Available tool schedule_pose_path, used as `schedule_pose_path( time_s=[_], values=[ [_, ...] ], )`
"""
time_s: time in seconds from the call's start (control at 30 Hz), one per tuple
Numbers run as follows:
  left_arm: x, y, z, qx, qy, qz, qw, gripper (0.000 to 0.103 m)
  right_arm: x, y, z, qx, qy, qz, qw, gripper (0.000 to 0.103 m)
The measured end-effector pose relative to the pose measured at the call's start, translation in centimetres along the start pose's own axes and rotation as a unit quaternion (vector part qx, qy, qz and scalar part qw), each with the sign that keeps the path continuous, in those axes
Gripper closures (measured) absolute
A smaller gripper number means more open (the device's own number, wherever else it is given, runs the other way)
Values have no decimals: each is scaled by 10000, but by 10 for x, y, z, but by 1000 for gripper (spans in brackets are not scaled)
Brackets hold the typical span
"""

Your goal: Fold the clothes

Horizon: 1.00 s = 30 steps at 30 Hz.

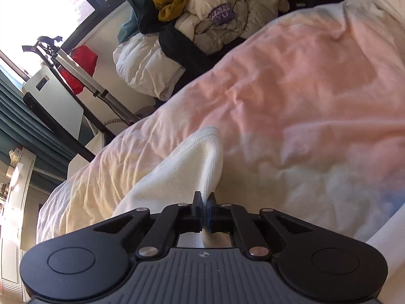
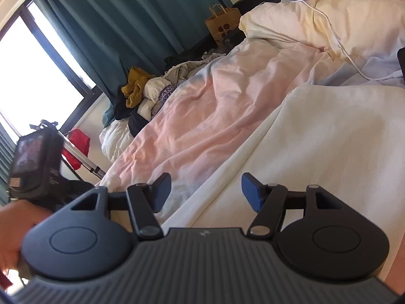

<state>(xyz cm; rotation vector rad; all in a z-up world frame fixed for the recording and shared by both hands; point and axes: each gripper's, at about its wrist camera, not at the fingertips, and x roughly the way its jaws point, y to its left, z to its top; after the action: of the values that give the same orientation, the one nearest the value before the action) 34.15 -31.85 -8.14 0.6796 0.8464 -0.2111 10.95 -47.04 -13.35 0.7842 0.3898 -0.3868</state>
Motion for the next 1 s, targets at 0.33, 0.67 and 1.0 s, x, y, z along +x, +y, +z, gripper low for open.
schedule_pose_path(
  time_s=[0.33,0.67,1.0],
  values=[
    [-179,76,0,578,-2074,-1740,9609,101,-16,10,-3,58,-68,85,9999,38],
    [-173,73,60,1448,-2989,-2888,8979,100,-26,7,12,313,-548,-68,9980,38],
    [5,11,100,1238,-2349,-2393,9339,96,22,-8,9,239,-447,-216,9985,38]
  ],
)
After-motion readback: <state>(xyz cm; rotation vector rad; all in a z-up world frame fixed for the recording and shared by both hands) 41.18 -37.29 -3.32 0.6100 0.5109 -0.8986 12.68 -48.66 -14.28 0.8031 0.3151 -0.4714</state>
